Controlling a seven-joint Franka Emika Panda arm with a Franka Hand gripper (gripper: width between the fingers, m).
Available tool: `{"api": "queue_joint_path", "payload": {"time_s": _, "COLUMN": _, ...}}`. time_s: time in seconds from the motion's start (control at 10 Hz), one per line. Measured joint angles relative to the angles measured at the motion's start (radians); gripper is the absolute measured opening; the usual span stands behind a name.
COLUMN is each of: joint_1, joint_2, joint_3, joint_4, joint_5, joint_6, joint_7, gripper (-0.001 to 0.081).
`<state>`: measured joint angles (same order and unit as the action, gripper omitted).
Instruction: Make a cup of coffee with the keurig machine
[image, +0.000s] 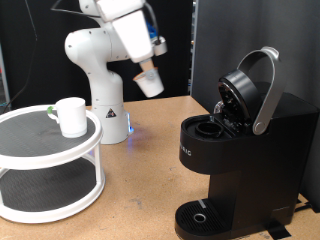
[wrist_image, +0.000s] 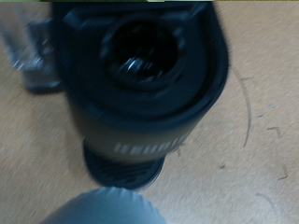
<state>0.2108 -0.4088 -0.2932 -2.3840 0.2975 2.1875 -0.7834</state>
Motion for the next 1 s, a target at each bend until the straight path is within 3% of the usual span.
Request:
{"api": "queue_joint_path", "payload": {"time_s": 0.2, "joint_1": 0.016, "joint_2": 0.031, "joint_3": 0.041, "joint_4": 0.031, "joint_5": 0.021, "joint_6": 0.032, "joint_7": 0.091, "gripper": 0.0434}}
{"api": "queue_joint_path", "payload": {"time_s": 0.6, "joint_1": 0.069, "joint_2": 0.119, "joint_3": 0.060, "joint_4": 0.113, "joint_5": 0.035, "joint_6": 0.018, "joint_7": 0.061, "gripper": 0.0434}}
{"api": "queue_joint_path", "payload": {"time_s": 1.0, "joint_1": 0.076, "joint_2": 0.145, "joint_3": 0.060, "joint_4": 0.130, "joint_5": 0.047, "joint_6": 0.012, "joint_7": 0.045, "gripper": 0.0434}}
